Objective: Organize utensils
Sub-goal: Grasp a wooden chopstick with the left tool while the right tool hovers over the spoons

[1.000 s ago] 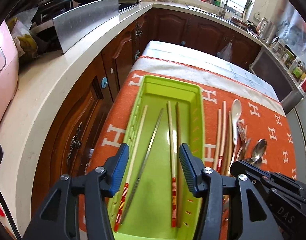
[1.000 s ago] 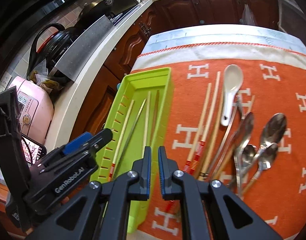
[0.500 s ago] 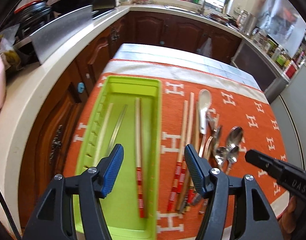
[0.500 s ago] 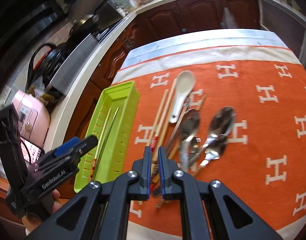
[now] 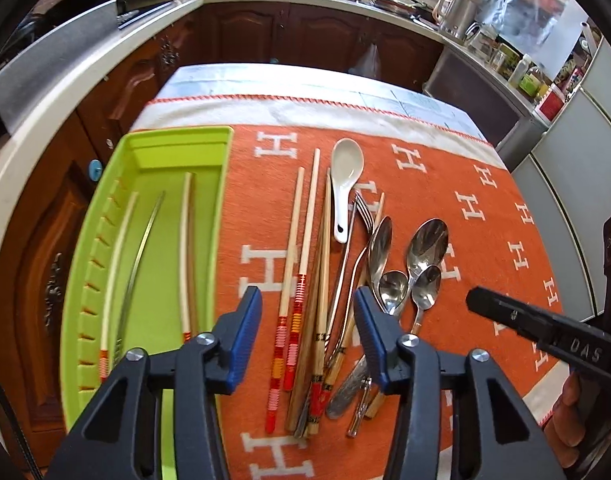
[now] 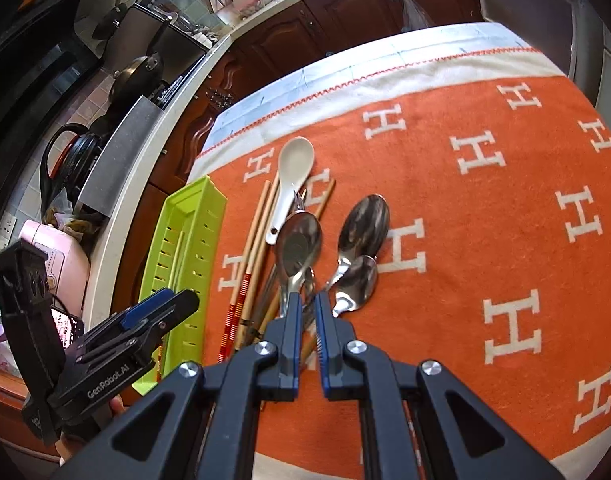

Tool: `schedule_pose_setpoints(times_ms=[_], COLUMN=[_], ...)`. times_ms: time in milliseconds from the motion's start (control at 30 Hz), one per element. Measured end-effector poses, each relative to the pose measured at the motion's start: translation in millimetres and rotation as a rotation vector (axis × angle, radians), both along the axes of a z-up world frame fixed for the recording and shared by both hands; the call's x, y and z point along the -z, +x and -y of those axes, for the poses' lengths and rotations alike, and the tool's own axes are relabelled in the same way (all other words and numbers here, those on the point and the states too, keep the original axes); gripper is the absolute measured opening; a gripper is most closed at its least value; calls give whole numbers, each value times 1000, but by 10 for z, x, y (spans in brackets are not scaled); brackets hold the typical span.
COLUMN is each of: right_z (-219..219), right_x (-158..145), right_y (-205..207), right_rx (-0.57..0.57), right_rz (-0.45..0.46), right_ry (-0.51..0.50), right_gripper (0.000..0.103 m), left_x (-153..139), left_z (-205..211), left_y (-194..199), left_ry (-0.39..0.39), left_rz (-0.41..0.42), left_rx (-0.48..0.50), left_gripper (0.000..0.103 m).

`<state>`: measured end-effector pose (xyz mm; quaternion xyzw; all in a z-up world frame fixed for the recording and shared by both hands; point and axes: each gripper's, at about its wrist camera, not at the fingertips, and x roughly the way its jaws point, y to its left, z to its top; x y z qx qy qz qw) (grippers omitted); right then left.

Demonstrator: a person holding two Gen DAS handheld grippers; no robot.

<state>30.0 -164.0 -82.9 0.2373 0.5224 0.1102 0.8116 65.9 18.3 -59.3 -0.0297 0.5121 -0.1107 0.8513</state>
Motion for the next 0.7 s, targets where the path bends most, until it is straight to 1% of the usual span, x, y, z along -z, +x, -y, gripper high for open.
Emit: schedule_pose_setpoints(times_ms=[67, 267, 533, 600, 633, 667, 700], right_z=[0, -33, 44, 71, 82, 96, 108], right_x=[57, 187, 331, 358, 370, 383, 393], right_y=[17, 81, 152, 161, 168, 170, 173], right_rx=[-11, -38, -32, -28, -26, -25, -23], right_rz=[-10, -22, -46, -51, -53, -55, -57], right_ry=[12, 9, 24, 27, 29, 31, 32], right_gripper=[8, 8, 8, 8, 8, 8, 8], left_x=[74, 242, 348, 375, 389, 407, 420], left_z=[34, 122, 284, 322, 335, 348, 356], left_y=[72, 267, 404, 420, 430, 440, 447], left_ry=[11, 28, 80, 107, 114, 119, 120], left_rz=[-17, -53, -60, -58, -60, -66, -69], left_rx=[6, 15, 45, 50, 53, 58, 60], left_gripper=[34, 33, 31, 27, 16, 9, 9])
